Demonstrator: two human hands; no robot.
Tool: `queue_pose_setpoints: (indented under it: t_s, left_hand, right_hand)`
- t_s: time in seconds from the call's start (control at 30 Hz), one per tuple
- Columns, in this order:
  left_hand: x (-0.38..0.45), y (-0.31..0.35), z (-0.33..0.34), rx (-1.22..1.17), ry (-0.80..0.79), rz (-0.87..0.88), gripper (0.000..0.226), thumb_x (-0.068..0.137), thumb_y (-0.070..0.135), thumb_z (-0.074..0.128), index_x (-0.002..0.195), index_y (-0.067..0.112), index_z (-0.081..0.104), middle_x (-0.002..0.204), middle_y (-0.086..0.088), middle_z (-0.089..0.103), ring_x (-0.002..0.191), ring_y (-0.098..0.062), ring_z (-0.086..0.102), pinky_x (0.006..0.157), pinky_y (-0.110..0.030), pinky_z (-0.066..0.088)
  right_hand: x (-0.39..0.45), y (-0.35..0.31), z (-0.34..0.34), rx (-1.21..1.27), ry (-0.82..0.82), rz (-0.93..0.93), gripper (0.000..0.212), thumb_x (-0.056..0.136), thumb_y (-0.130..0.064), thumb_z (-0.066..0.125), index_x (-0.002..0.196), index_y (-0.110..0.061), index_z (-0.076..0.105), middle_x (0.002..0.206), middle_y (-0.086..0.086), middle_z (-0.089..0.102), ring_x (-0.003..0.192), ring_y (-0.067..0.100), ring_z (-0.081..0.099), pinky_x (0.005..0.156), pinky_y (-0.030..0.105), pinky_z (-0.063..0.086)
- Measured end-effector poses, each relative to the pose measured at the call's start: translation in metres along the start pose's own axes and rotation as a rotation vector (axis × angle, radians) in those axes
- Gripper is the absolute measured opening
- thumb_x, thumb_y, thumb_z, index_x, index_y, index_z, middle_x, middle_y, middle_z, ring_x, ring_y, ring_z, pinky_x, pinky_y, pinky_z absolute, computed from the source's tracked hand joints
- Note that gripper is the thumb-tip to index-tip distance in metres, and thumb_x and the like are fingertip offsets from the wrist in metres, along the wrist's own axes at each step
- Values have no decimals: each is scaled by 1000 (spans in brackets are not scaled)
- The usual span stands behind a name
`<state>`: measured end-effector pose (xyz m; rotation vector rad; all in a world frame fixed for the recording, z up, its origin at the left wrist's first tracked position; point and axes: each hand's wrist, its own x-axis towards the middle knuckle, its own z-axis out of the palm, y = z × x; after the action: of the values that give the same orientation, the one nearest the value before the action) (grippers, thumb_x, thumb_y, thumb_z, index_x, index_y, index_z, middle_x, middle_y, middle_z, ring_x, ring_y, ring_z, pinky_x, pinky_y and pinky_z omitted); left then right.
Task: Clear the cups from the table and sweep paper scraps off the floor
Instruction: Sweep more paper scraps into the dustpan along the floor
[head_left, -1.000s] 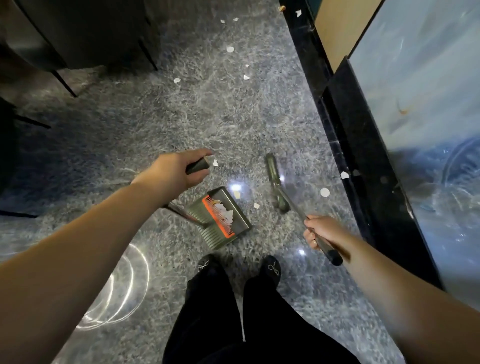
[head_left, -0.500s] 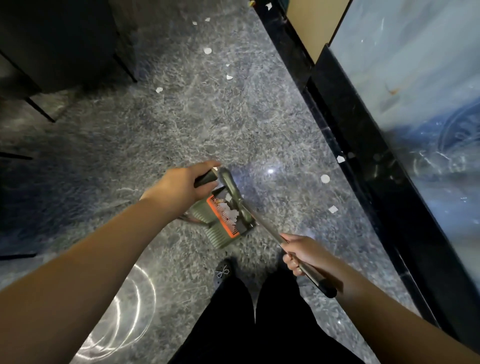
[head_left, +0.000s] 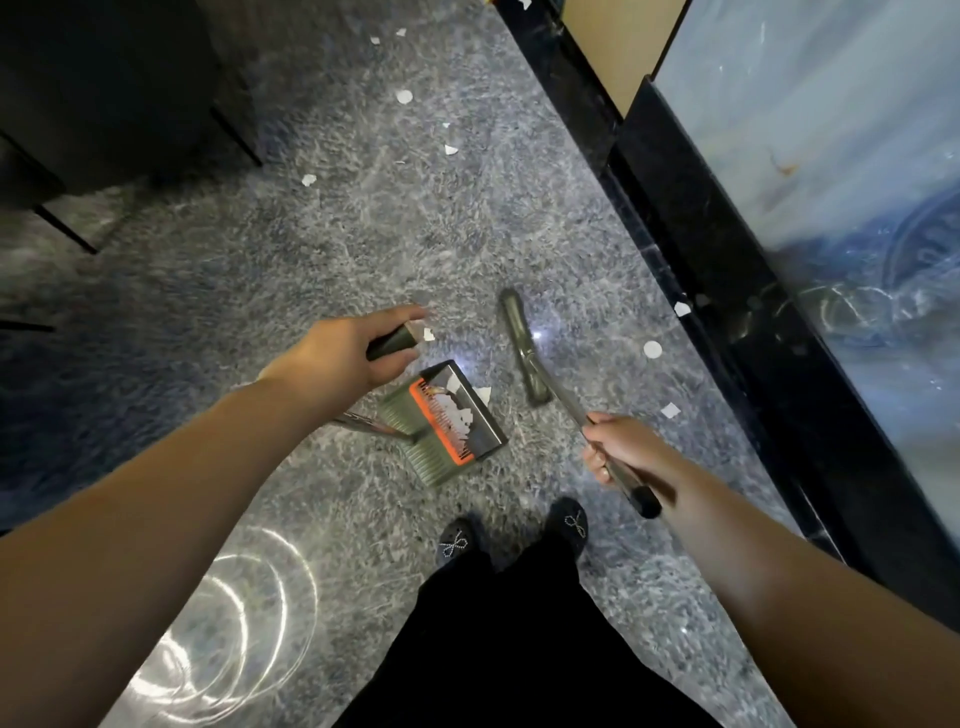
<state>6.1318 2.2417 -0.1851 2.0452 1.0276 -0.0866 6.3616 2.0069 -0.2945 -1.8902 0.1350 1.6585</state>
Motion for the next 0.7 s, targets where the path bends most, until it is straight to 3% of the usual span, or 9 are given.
queue_pose_setpoints:
  t_s: [0.07,0.13,0.23,0.33,0.43,0.53,0.7]
  left_hand:
    - [-4,-5,-4,-8,33,-8,42,90,35,67,124,57,55,67,31,61,52,12,54,42,-3,34]
    - [-8,-10,-7,9,45,-16,45,90,36,68,121,64,51,80,23,66,64,11,59,52,-3,40]
    - [-12,-13,-5,41,27,-9,50,89,39,68,115,74,43,100,14,68,82,0,64,76,-24,54]
    - [-15,-12,-1,66,19,-4,50,89,40,68,116,74,42,91,17,66,76,1,63,70,-27,52]
    - [-16,-14,-1,69,18,-5,49,89,38,67,121,69,45,85,19,64,65,10,58,57,-17,42]
    - [-19,-15,-3,74,9,-16,46,91,38,66,124,65,47,84,13,65,55,7,55,47,-11,36]
    - [-21,-13,-4,69,19,-26,50,91,37,66,114,74,42,84,14,65,52,7,54,47,-16,38]
  right_hand:
    - [13,0,8,38,-10,24,47,100,-5,36,144,-21,29,49,1,41,34,11,39,34,19,33]
    - [16,4,16,48,-42,33,45,100,-5,34,142,-20,31,48,1,40,34,11,38,35,19,32]
    - [15,15,26,3,-83,32,46,100,-6,35,144,-19,32,53,3,39,36,11,37,38,21,31]
    - [9,24,39,24,-152,51,48,102,-5,32,146,-23,31,57,2,32,37,10,32,38,20,27]
    - [2,28,47,34,-185,77,54,103,-7,35,151,-26,22,57,2,35,36,9,33,36,19,29]
    - [-6,28,47,94,-241,89,53,104,-11,33,152,-27,18,59,2,32,34,7,32,34,17,28]
    - [-22,32,36,161,-278,56,41,105,-15,31,145,-27,30,57,0,34,34,6,33,33,16,28]
